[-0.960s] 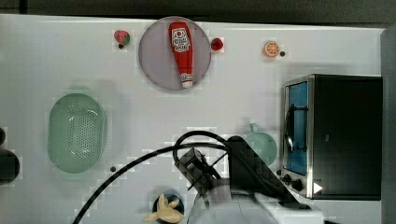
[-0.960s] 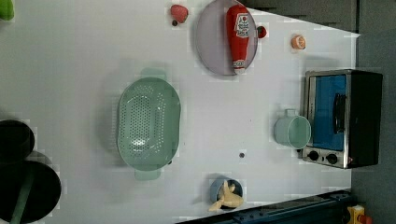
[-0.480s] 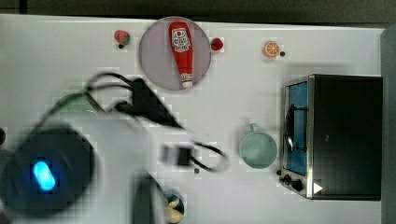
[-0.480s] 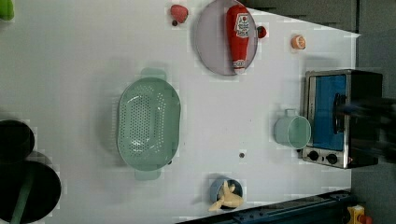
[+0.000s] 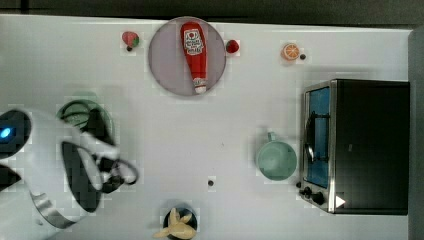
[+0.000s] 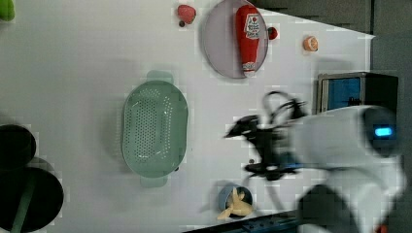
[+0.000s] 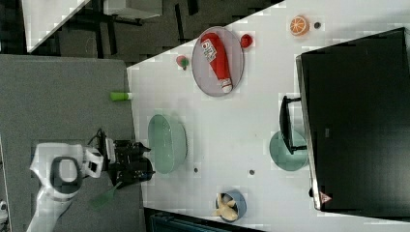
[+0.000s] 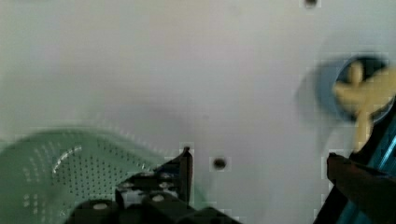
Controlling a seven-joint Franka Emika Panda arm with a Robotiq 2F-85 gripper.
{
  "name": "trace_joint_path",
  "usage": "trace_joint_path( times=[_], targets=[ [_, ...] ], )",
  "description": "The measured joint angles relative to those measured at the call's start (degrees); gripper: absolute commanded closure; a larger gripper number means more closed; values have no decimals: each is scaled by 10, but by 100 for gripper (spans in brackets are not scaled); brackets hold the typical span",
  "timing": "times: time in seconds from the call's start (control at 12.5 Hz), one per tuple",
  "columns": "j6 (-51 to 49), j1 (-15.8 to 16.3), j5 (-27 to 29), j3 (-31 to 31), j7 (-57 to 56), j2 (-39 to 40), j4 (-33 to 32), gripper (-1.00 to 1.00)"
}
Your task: Drag strainer left to right.
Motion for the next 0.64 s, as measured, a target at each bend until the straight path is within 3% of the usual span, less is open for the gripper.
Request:
trace_joint_path(
  times=[0.24,0.64],
  targets=[
    [99,37,-15,27,118,90,10,-100],
    [286,32,-31,25,183,229,18,-100]
  ],
)
